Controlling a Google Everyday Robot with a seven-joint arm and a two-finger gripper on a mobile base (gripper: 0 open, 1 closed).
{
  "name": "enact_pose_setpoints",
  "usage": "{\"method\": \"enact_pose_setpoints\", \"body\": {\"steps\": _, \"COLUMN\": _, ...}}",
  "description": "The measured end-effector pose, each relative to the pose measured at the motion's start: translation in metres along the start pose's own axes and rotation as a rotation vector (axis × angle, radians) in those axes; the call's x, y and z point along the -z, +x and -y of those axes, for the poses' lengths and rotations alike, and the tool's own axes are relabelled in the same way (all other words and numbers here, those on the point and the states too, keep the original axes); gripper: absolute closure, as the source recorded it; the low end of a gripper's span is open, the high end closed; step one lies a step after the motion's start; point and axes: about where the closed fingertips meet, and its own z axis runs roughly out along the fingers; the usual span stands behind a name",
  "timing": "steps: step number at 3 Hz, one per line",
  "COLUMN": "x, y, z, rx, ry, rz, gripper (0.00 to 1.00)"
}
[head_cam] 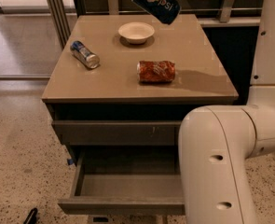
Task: Place pepsi can into middle drawer
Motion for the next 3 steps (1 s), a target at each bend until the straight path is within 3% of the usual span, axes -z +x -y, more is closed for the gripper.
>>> {"method": "enact_pose_setpoints", "body": {"steps": 1, "x": -0.012, "y": 0.012, "z": -0.020, "rx": -0.071, "ry": -0.087, "rz": -0.085, "gripper": 1.00}}
{"method": "enact_pose_setpoints", "body": {"steps": 3, "x": -0.012, "y": 0.021, "z": -0.043, "rx": -0.238, "ry": -0.209, "rz": -0.105, "gripper": 1.00}}
